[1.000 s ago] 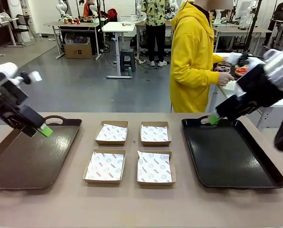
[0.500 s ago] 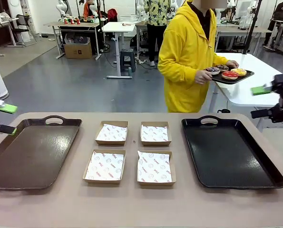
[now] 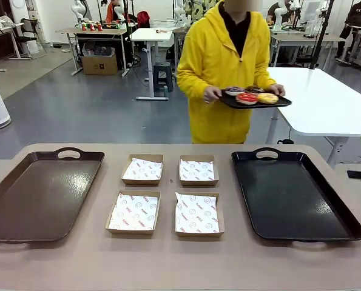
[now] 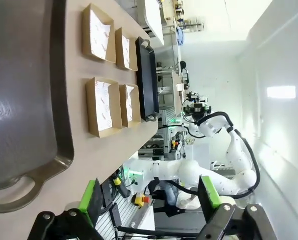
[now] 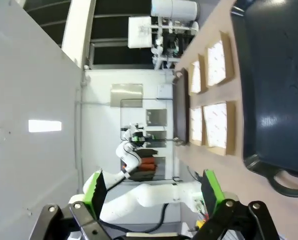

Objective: Individually package the donuts and arrange them on the tray.
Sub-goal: Pick up one Paper togo box.

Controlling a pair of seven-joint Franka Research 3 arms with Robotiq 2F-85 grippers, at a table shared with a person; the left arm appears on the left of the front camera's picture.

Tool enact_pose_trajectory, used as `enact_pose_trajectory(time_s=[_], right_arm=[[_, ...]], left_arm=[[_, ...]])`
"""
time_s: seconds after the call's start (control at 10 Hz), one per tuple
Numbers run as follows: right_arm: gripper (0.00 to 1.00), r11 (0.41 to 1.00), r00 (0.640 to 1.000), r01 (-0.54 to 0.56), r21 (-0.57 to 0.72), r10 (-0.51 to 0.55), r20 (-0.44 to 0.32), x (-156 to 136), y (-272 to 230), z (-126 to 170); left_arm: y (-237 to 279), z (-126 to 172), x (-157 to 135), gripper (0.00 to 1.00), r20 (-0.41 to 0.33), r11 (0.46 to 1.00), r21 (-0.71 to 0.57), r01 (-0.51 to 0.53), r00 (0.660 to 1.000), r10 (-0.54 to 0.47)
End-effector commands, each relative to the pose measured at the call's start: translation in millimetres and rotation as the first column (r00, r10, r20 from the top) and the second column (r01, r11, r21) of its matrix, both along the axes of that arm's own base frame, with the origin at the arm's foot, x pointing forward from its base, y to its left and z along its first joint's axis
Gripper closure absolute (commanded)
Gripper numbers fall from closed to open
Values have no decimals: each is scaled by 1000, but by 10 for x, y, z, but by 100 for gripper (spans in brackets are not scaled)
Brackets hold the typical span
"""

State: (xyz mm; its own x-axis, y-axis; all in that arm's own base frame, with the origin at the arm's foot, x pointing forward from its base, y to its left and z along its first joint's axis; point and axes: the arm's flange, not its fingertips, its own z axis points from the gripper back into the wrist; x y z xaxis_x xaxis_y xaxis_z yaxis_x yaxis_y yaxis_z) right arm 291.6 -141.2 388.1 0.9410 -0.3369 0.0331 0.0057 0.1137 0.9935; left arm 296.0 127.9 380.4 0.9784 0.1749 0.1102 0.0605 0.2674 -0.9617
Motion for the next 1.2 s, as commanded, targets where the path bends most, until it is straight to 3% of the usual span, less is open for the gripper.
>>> enact_pose_trajectory(time_s=[0.0,0.2,0.3,0.4,1.1], right_arm=[[0,994,996,-52,-92,58,66,-320,333,-90],[0,991,993,-70,-117,80,91,-314,354,-18],[0,996,998,-44,-74,46,36,-21,39,-46],[0,996,998,-44,-74,46,36,-21,39,-46],[0,996,998,-44,-74,46,36,-21,39,-46]], left_arm=[[43,-49,-12,0,2,999,-44,-22,1000,22],[127,-40,-76,0,0,998,-56,-14,1000,14],[127,21,-105,0,21,999,-35,6,1000,-6],[93,-87,-73,0,-32,999,-37,-17,999,16],[93,-87,-73,0,-32,999,-37,-17,999,16]])
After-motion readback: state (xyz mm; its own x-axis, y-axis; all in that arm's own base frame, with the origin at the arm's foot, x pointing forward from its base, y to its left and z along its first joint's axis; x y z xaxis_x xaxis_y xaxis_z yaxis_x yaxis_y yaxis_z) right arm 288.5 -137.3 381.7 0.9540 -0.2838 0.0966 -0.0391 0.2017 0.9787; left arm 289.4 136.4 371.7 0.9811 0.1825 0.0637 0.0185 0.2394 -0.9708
